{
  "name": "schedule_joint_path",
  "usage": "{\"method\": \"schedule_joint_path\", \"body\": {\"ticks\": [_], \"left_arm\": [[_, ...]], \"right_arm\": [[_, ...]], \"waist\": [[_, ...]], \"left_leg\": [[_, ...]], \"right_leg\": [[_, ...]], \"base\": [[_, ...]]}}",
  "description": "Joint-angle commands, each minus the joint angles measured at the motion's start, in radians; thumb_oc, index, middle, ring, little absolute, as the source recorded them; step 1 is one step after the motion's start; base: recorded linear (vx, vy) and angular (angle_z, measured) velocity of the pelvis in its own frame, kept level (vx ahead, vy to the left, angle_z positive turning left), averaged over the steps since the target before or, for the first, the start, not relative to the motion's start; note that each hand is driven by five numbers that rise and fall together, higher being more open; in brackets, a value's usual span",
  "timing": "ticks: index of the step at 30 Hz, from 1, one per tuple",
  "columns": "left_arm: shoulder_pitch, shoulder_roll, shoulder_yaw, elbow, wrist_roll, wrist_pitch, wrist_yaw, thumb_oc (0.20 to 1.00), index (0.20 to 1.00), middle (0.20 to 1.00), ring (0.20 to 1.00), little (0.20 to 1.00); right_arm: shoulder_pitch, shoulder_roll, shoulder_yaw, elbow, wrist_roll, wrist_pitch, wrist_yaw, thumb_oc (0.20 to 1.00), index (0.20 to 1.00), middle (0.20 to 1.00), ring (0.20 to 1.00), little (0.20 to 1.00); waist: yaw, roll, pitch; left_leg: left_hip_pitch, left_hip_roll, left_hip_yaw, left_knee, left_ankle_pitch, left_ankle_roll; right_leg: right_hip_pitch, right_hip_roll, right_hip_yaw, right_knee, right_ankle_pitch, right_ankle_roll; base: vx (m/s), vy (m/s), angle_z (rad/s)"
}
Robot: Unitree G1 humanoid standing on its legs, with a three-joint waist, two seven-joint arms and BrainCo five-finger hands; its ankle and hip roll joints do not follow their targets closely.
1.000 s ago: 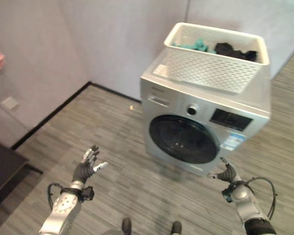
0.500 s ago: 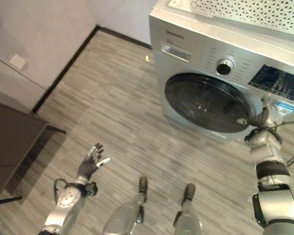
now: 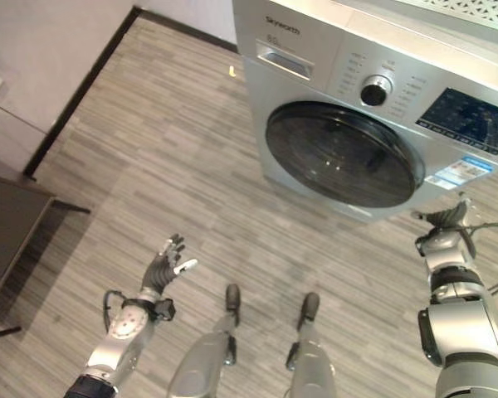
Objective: Grab the laundry basket,head to the washer,open it,put in the laundry and shut it.
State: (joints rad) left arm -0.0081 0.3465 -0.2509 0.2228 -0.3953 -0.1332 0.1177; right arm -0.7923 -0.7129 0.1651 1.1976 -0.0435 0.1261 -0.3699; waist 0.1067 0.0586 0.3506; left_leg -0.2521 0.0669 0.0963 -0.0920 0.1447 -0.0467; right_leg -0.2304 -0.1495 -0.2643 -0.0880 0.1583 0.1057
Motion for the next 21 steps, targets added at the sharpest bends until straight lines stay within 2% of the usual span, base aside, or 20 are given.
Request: {"method": "schedule_joint_path", "body": {"ticks": [1, 7, 9, 12, 14, 17, 18, 21], "left_arm": [[0.007, 0.003, -0.027, -0.037, -0.051, -0.061, 0.022, 1.0, 1.0, 1.0, 1.0, 1.0], [0.002, 0.008, -0.044, -0.053, -0.057, -0.076, 0.022, 1.0, 1.0, 1.0, 1.0, 1.0], [-0.015, 0.008, -0.058, -0.053, -0.056, -0.082, 0.021, 1.0, 1.0, 1.0, 1.0, 1.0], [-0.033, 0.014, -0.059, -0.057, -0.018, -0.072, -0.003, 1.0, 1.0, 1.0, 1.0, 1.0], [-0.018, 0.019, -0.037, -0.045, 0.012, -0.066, -0.028, 1.0, 1.0, 1.0, 1.0, 1.0], [0.009, 0.018, -0.021, -0.038, 0.036, -0.062, -0.041, 1.0, 1.0, 1.0, 1.0, 1.0], [0.018, 0.011, -0.01, -0.027, 0.044, -0.063, -0.037, 1.0, 1.0, 1.0, 1.0, 1.0], [0.038, 0.001, 0.012, -0.014, 0.052, -0.069, -0.027, 1.0, 1.0, 1.0, 1.0, 1.0]], "right_arm": [[-0.056, -0.023, 0.104, -0.079, -0.052, -0.027, -0.039, 1.0, 1.0, 1.0, 1.0, 1.0], [-0.095, -0.011, 0.131, -0.141, -0.081, -0.034, -0.06, 1.0, 1.0, 1.0, 1.0, 1.0], [-0.119, 0.016, 0.177, -0.128, -0.079, -0.053, -0.035, 1.0, 1.0, 1.0, 1.0, 1.0], [-0.039, 0.181, 0.253, -0.104, 0.066, -0.135, 0.163, 1.0, 1.0, 1.0, 1.0, 1.0], [0.085, 0.261, 0.299, -0.217, 0.168, -0.168, 0.316, 1.0, 1.0, 1.0, 1.0, 1.0], [0.195, 0.333, 0.325, -0.339, 0.258, -0.196, 0.4, 1.0, 1.0, 1.0, 1.0, 1.0], [0.248, 0.38, 0.33, -0.392, 0.33, -0.207, 0.441, 1.0, 1.0, 1.0, 1.0, 1.0], [0.311, 0.429, 0.33, -0.415, 0.373, -0.219, 0.461, 1.0, 1.0, 1.0, 1.0, 1.0]], "waist": [[0.019, -0.014, -0.038], [0.035, -0.012, -0.031], [0.044, -0.009, -0.02], [0.072, -0.004, -0.008], [0.082, -0.004, -0.008], [0.087, -0.006, -0.013], [0.089, -0.01, -0.021], [0.091, -0.019, -0.039]], "left_leg": [[0.027, 0.025, -0.017, 0.005, -0.106, -0.037], [-0.01, 0.012, -0.022, 0.005, -0.099, -0.034], [-0.028, 0.008, -0.025, 0.005, -0.095, -0.034], [-0.03, 0.009, -0.031, 0.005, -0.093, -0.033], [-0.022, 0.01, -0.032, 0.005, -0.094, -0.035], [-0.003, 0.015, -0.029, 0.005, -0.096, -0.04], [0.014, 0.019, -0.027, 0.005, -0.099, -0.043], [0.04, 0.027, -0.023, 0.005, -0.105, -0.045]], "right_leg": [[-0.054, -0.051, 0.021, 0.001, -0.081, 0.039], [-0.09, -0.065, 0.025, 0.001, -0.068, 0.044], [-0.106, -0.07, 0.026, 0.001, -0.062, 0.046], [-0.11, -0.071, 0.031, 0.001, -0.066, 0.043], [-0.1, -0.073, 0.027, 0.001, -0.069, 0.04], [-0.078, -0.074, 0.021, 0.001, -0.077, 0.037], [-0.06, -0.07, 0.016, 0.001, -0.084, 0.035], [-0.035, -0.065, 0.01, 0.001, -0.094, 0.031]], "base": [[0.01, 0.011, 0.06], [-0.01, 0.017, 0.06], [-0.04, 0.024, 0.05], [-0.03, -0.027, -0.03], [-0.01, -0.052, -0.14], [0.01, -0.037, -0.1], [0.0, -0.034, -0.1], [0.02, -0.032, -0.01]]}}
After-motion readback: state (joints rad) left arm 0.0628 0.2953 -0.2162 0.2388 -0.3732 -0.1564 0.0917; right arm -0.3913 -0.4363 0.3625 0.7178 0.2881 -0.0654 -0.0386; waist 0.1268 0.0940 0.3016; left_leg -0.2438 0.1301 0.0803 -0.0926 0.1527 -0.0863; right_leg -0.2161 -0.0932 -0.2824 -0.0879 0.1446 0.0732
